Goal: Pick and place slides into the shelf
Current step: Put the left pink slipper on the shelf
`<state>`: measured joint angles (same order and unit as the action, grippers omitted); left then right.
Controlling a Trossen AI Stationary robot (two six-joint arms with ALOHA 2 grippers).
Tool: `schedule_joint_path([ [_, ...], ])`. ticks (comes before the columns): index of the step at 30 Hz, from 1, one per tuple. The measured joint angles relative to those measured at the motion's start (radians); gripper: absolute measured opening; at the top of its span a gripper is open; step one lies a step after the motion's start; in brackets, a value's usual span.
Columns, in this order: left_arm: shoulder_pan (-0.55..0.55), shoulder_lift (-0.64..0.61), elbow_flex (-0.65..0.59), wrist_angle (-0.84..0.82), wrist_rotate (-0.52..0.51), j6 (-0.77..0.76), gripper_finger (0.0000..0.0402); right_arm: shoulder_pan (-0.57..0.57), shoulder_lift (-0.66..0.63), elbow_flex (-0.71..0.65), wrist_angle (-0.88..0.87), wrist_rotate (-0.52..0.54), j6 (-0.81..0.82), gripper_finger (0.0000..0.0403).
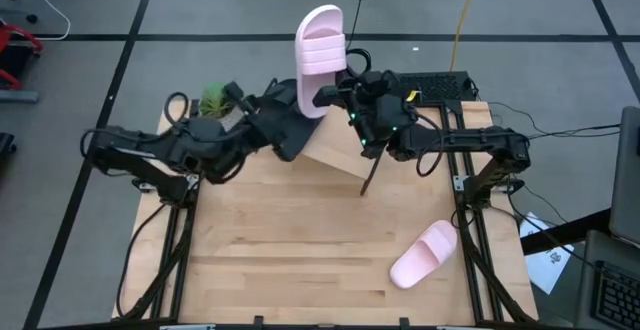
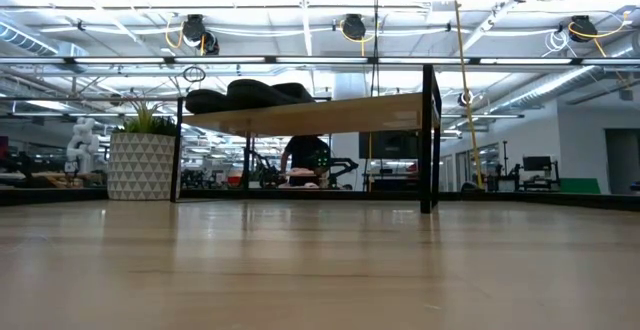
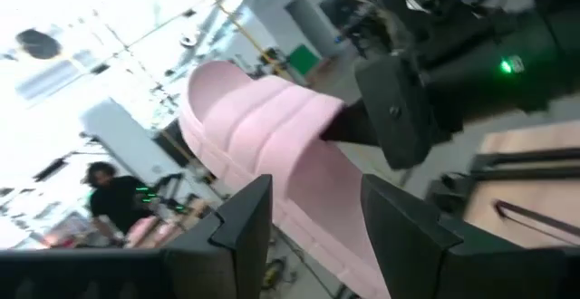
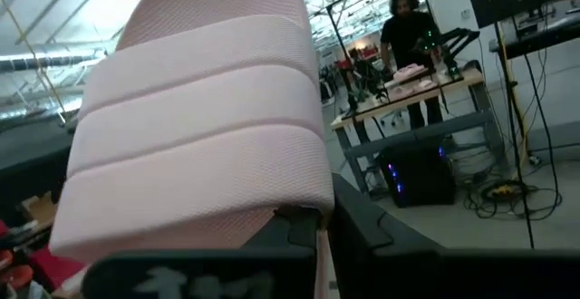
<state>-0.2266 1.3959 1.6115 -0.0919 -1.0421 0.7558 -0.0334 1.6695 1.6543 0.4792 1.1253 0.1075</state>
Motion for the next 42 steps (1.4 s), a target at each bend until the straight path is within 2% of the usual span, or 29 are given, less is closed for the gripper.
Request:
schedule_joint_path([
  [4, 0.018, 0.042, 0.0, 0.089, -0.045, 0.081, 0.0175, -0.007, 0.0, 0.0, 0.025, -0.032, 0.002, 0.0002],
  [11, 0.057, 0.089, 0.0, 0.11, -0.064, 0.079, 0.0175, -0.009, 0.0, 0.0, 0.033, -0.109, 0.011, 0.0002],
  [14, 0.072, 0.099, 0.0, 0.183, -0.111, 0.117, 0.0175, -0.006, 0.0, 0.0, 0.033, -0.109, 0.004, 0.0002],
  [18, 0.082, 0.099, 0.0, 0.235, -0.1, 0.151, 0.0175, -0.005, 0.0, 0.0, 0.028, -0.118, 0.001, 0.0002],
  [21, 0.092, 0.099, 0.0, 0.236, -0.08, 0.156, 0.0175, -0.005, 0.0, 0.0, 0.025, -0.164, 0.005, 0.0002],
  [31, 0.093, 0.099, 0.0, 0.244, -0.042, 0.241, 0.0175, -0.005, 0.0, 0.0, 0.011, -0.186, 0.001, 0.0002],
  [37, 0.092, 0.099, 0.0, 0.236, -0.059, 0.337, 0.0175, -0.005, 0.0, 0.0, -0.003, -0.187, -0.017, 0.0002],
  [42, 0.096, 0.099, 0.0, 0.221, -0.117, 0.375, 0.0175, -0.002, -0.006, 0.0, -0.015, -0.189, -0.053, 0.0002],
])
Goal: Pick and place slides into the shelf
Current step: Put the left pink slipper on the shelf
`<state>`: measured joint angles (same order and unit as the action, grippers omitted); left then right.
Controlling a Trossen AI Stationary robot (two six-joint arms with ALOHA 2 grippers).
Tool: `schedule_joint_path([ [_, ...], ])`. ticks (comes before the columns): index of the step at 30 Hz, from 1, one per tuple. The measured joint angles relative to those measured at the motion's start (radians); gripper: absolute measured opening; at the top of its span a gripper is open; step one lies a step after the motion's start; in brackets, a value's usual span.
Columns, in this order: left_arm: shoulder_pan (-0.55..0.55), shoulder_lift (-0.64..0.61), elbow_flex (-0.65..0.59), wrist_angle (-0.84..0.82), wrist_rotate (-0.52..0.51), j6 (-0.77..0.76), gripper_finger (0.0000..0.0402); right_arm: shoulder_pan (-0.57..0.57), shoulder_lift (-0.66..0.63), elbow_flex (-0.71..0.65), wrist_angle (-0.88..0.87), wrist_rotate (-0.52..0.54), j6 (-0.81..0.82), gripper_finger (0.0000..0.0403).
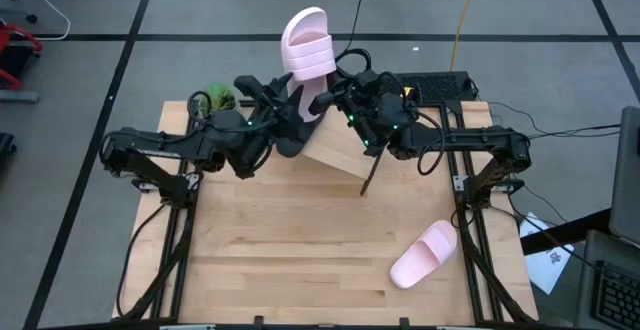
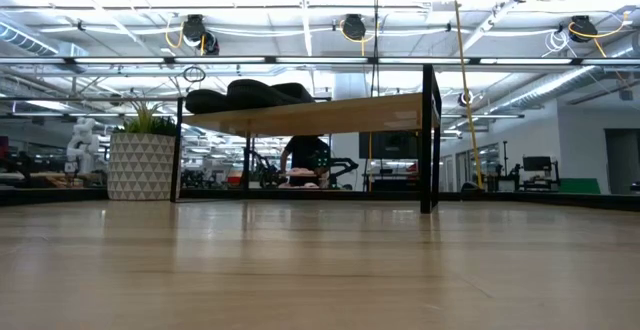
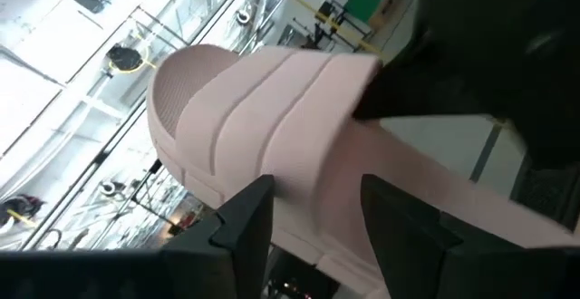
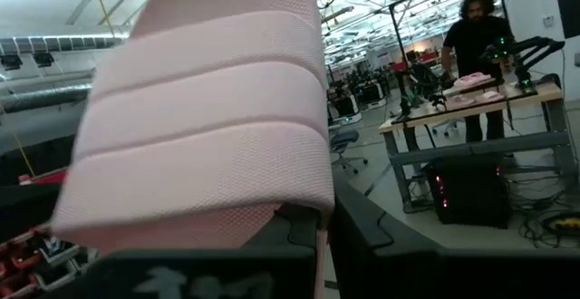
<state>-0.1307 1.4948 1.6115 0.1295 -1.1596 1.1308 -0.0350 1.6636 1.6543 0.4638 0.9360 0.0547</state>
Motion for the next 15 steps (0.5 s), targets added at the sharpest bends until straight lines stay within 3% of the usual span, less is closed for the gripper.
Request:
schedule_joint_path([
  [15, 0.024, -0.006, 0.0, 0.042, 0.005, 0.088, 0.0175, 0.003, -0.006, 0.0, -0.048, -0.051, 0.009, 0.0002],
])
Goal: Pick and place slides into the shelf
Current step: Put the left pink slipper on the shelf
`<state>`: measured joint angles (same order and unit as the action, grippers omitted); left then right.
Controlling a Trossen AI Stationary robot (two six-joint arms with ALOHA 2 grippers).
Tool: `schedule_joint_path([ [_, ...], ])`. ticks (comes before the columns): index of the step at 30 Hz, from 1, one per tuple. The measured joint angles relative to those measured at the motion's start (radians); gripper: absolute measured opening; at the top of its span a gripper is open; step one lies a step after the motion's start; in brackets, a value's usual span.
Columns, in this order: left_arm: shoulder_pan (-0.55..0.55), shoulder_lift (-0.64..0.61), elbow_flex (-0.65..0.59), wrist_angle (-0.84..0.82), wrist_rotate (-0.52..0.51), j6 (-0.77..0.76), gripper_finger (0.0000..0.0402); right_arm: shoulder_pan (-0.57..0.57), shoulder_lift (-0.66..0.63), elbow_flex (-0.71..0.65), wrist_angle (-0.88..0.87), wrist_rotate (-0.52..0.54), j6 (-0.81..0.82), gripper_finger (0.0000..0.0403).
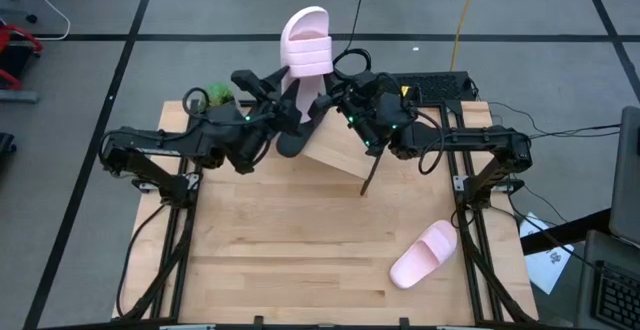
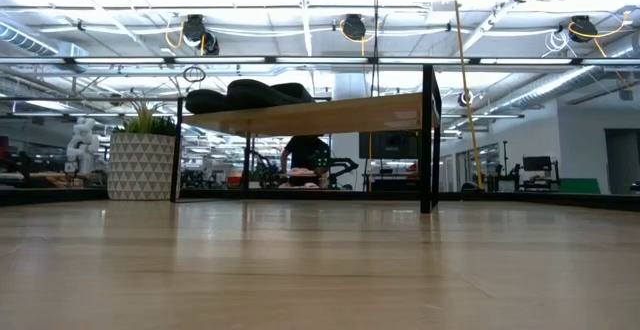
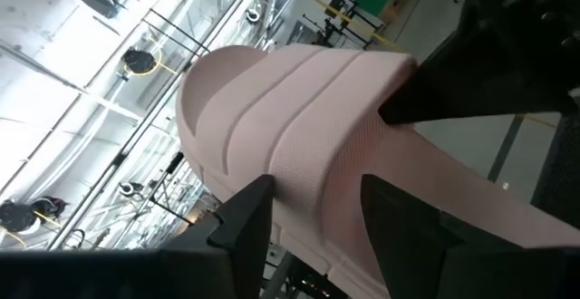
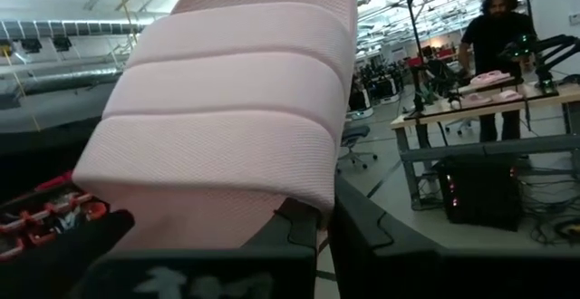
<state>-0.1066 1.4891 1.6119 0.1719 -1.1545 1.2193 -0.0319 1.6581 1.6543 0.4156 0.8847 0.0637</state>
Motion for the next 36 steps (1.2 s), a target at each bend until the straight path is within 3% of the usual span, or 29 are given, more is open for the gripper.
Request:
schedule_joint_path([
  [14, 0.006, 0.002, 0.0, 0.096, 0.02, 0.17, 0.0174, 0.001, 0.0, 0.0, -0.008, -0.008, 0.024, 0.0002],
  [23, 0.027, 0.001, 0.0, 0.103, 0.05, 0.197, 0.0172, 0.001, 0.0, 0.0, -0.011, -0.012, 0.026, 0.0002],
  [27, 0.039, 0.0, 0.0, 0.098, 0.054, 0.203, 0.013, 0.001, 0.0, 0.0, -0.019, -0.023, 0.027, 0.0001],
  [32, 0.04, 0.0, 0.0, 0.098, 0.054, 0.211, 0.0021, 0.002, 0.0, 0.0, -0.031, -0.027, 0.027, 0.0001],
  [36, 0.042, 0.0, 0.0, 0.095, 0.041, 0.207, 0.0009, 0.0, 0.001, 0.0, -0.032, -0.028, 0.025, 0.0007],
])
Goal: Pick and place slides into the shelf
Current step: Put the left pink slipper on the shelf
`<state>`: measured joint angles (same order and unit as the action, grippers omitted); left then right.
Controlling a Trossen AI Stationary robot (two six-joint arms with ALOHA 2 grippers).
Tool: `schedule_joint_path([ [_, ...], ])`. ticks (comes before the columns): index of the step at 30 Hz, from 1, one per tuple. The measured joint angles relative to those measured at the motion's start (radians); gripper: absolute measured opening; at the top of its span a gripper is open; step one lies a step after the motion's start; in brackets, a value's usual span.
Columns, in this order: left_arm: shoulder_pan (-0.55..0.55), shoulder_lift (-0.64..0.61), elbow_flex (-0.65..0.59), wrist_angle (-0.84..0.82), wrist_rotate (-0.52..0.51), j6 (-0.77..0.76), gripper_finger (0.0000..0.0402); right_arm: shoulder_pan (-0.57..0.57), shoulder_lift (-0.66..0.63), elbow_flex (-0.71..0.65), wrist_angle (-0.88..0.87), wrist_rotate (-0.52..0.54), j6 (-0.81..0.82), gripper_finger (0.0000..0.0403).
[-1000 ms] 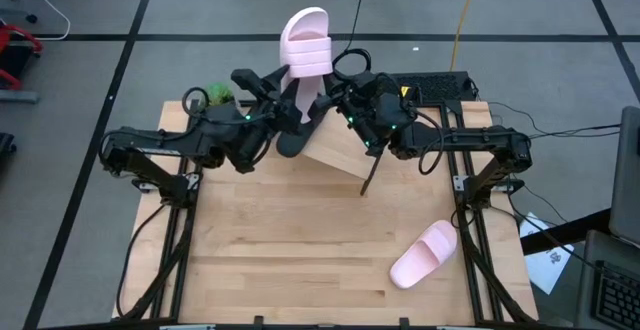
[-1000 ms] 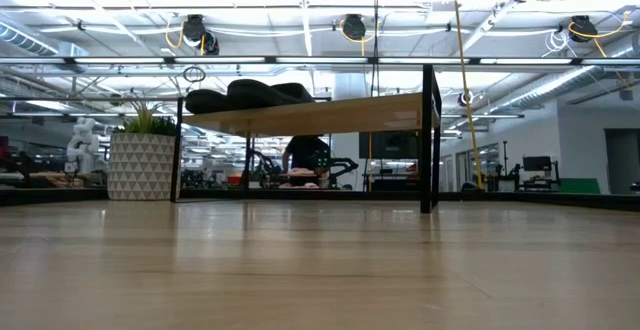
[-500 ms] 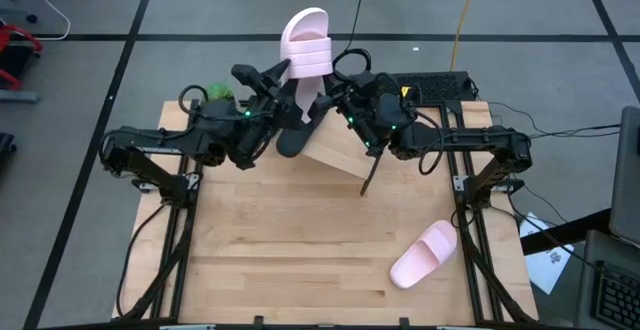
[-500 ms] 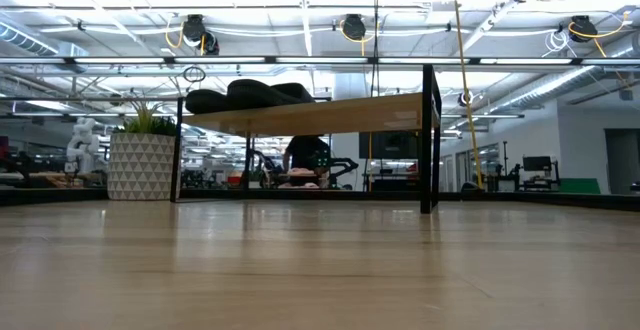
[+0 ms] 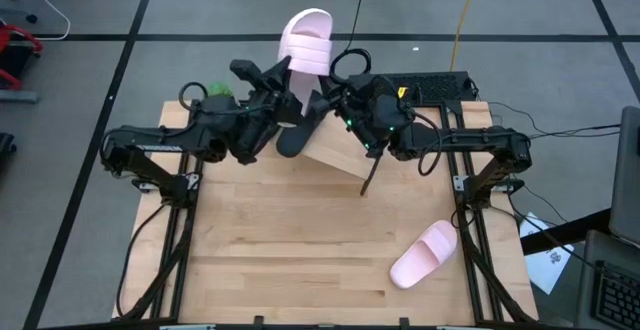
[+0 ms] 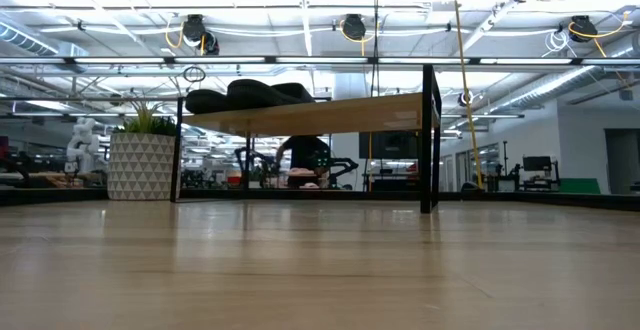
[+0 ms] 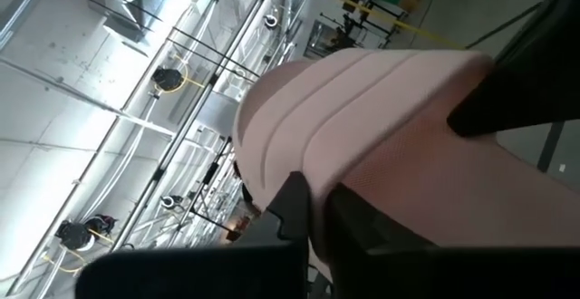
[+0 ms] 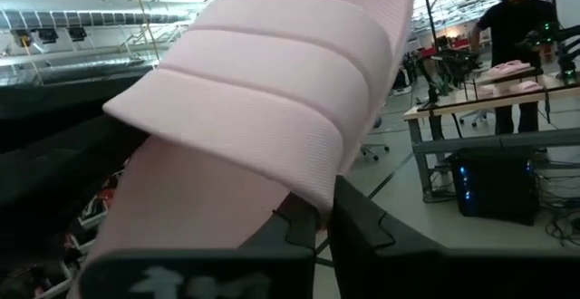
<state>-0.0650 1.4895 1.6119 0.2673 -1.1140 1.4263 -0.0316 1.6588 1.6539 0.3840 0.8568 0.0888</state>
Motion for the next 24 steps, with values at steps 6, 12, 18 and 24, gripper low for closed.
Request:
schedule_joint_path([
  [6, -0.001, 0.001, 0.0, -0.003, -0.014, -0.022, 0.0003, -0.001, 0.0, 0.0, 0.001, -0.002, -0.004, 0.004],
  [12, -0.001, 0.001, 0.0, -0.013, -0.015, -0.033, 0.0001, -0.001, 0.0, 0.0, -0.003, -0.002, -0.013, 0.0056],
  [18, -0.001, -0.016, 0.0, -0.071, 0.026, -0.089, 0.0001, 0.001, -0.007, -0.001, -0.033, -0.006, 0.012, 0.0058],
  [24, 0.006, -0.027, 0.0, -0.133, 0.043, -0.112, 0.0, 0.007, -0.008, -0.001, -0.074, 0.0, 0.055, 0.0059],
])
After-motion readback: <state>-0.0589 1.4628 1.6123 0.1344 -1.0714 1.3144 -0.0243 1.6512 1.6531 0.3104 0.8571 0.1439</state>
